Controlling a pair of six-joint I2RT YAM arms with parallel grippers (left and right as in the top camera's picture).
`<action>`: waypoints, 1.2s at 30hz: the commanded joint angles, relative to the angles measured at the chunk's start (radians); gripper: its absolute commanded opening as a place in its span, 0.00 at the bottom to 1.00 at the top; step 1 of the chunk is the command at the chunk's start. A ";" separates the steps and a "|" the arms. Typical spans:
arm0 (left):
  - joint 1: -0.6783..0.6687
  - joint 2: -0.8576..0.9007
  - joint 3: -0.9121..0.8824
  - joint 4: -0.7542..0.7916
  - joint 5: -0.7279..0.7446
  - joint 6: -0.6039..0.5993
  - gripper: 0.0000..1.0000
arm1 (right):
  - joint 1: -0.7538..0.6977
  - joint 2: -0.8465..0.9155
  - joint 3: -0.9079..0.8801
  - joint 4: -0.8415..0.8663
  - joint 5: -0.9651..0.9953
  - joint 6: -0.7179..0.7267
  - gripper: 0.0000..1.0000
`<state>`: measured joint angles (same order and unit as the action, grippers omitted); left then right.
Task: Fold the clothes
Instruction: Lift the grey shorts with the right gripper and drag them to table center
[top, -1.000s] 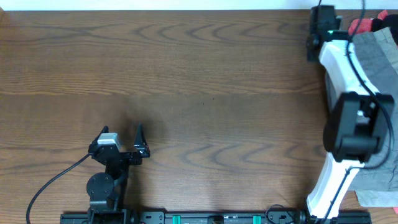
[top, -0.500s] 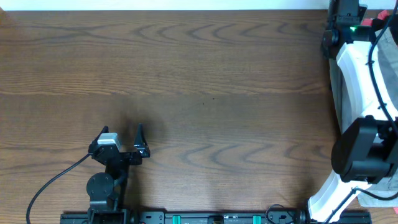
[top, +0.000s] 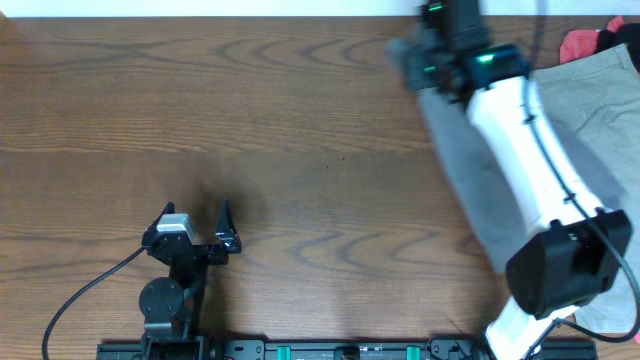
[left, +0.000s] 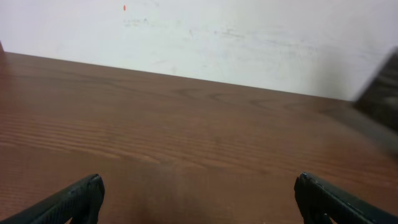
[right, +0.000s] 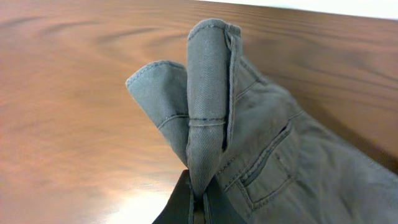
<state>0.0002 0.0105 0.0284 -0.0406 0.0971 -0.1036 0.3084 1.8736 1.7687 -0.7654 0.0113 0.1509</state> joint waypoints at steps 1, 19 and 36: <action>0.005 -0.006 -0.024 -0.021 0.003 0.006 0.98 | 0.129 -0.003 0.017 0.018 -0.076 -0.010 0.01; 0.005 -0.006 -0.024 -0.021 0.003 0.006 0.98 | 0.466 0.066 0.019 0.104 -0.266 0.074 0.01; 0.005 -0.006 -0.024 -0.021 0.003 0.006 0.98 | 0.439 0.056 0.132 -0.179 -0.243 0.090 0.31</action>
<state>0.0002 0.0105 0.0284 -0.0406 0.0971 -0.1040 0.7708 1.9480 1.8198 -0.8803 -0.3222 0.2291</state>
